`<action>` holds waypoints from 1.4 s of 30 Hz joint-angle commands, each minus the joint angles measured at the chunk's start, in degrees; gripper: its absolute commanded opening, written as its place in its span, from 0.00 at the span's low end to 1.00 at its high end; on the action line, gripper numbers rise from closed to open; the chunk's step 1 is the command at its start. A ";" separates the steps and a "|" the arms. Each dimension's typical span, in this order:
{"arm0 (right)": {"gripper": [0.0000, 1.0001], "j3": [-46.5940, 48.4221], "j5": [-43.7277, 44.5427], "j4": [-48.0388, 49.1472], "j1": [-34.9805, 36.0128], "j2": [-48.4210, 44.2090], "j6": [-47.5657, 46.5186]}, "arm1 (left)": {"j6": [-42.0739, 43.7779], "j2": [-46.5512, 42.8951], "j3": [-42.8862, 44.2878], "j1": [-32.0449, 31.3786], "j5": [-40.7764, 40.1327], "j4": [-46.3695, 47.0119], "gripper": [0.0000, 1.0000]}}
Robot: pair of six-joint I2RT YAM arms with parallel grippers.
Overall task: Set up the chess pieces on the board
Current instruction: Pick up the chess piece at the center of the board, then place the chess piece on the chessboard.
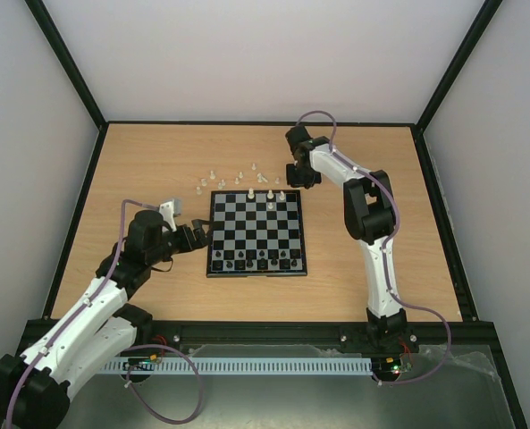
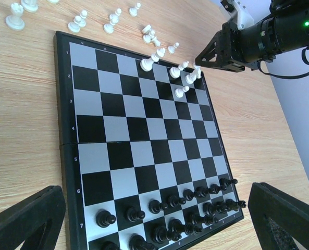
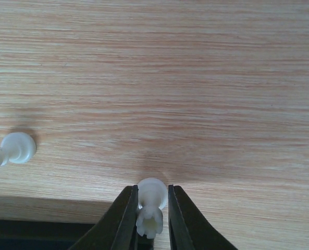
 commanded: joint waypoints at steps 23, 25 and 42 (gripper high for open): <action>0.12 -9.48 -1.20 1.06 3.74 -11.83 -0.63 | 0.12 -1.64 0.24 0.31 -0.14 -0.65 0.99; 0.12 -9.74 -1.16 0.90 4.45 -11.42 -0.67 | 0.05 -1.66 0.22 0.30 -0.06 -0.65 0.99; 0.13 -9.24 2.15 -1.59 6.02 -8.25 -0.32 | 0.03 -2.06 0.03 0.31 -0.09 -0.84 0.99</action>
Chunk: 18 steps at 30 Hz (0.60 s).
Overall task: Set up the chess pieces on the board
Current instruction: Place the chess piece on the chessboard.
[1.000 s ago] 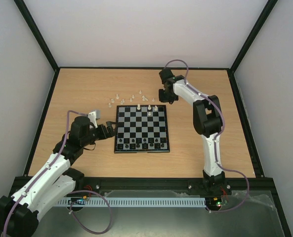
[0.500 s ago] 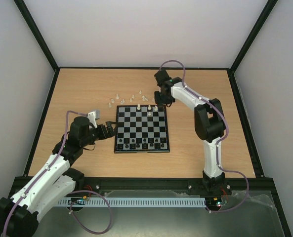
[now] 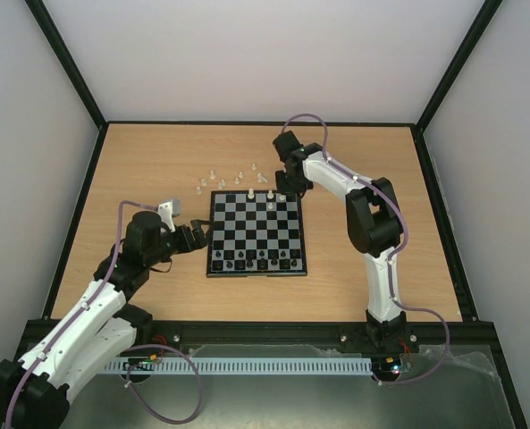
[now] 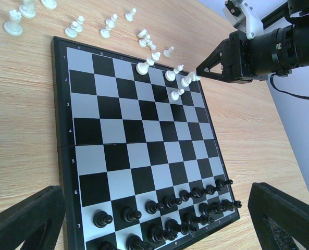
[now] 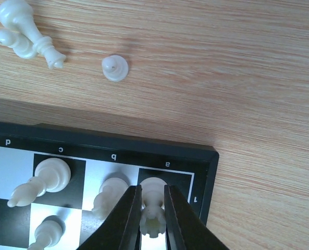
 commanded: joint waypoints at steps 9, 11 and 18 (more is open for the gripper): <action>0.18 -0.20 1.16 -3.92 -0.04 1.70 -0.40 | 0.15 -0.06 -0.08 0.29 -0.05 -0.11 0.99; 0.18 -0.12 1.17 -4.23 -0.03 1.66 -0.45 | 0.08 0.04 -0.12 0.24 0.03 0.09 0.99; 0.19 1.53 2.61 -5.77 -0.06 1.44 -0.62 | 0.20 0.66 -0.12 0.25 0.21 0.57 0.99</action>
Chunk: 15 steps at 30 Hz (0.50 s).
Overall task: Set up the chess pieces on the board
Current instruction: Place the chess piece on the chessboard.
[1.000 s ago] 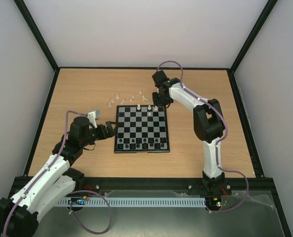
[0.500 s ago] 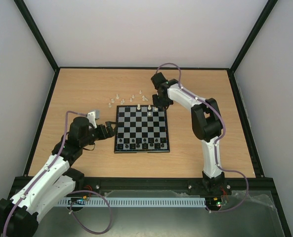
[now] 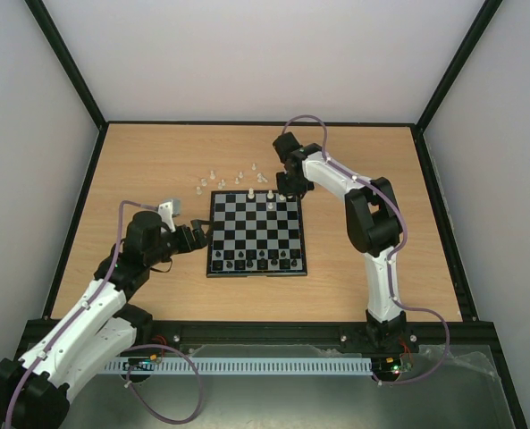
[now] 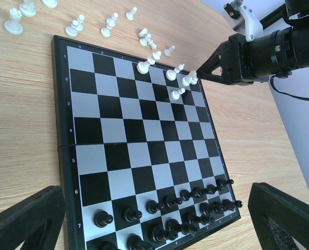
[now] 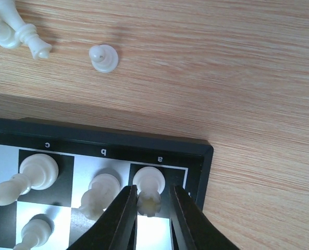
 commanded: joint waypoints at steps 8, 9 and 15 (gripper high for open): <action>0.18 1.43 2.02 -5.54 -0.06 1.67 -0.42 | 0.29 1.15 -0.13 0.30 0.50 1.12 0.99; 0.18 1.24 1.20 -5.10 -0.06 1.09 -0.49 | 0.30 1.25 -0.12 0.31 0.64 1.15 0.99; 0.25 4.00 -1.17 -2.67 -0.06 -2.93 -0.92 | 0.29 1.97 -0.22 0.28 0.76 1.83 0.99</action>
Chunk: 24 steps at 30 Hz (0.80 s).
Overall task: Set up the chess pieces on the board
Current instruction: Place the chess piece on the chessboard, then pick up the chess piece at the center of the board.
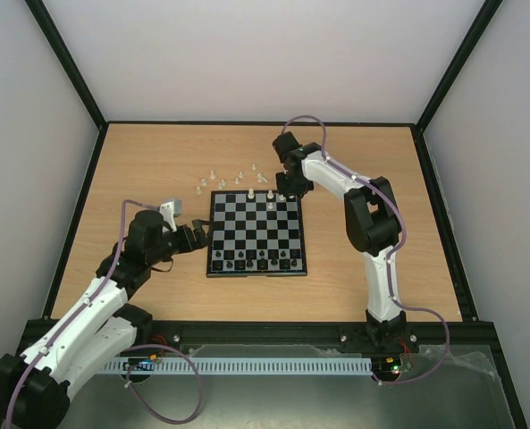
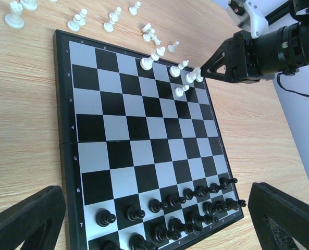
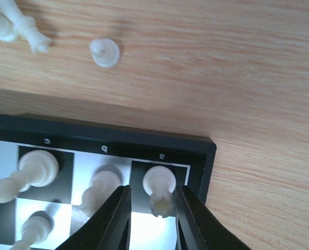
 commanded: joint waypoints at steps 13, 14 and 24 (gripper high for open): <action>0.33 21.18 -2.96 -5.90 -0.06 9.86 -1.29 | 0.29 0.66 -0.44 0.35 0.07 1.10 0.99; 0.33 21.53 -2.97 -5.89 -0.13 10.40 -1.34 | 0.25 0.68 -0.48 0.35 0.05 1.10 0.99; 0.33 23.71 -2.82 -6.89 -0.15 14.60 -1.82 | 0.23 1.23 -0.51 0.46 0.02 1.60 0.99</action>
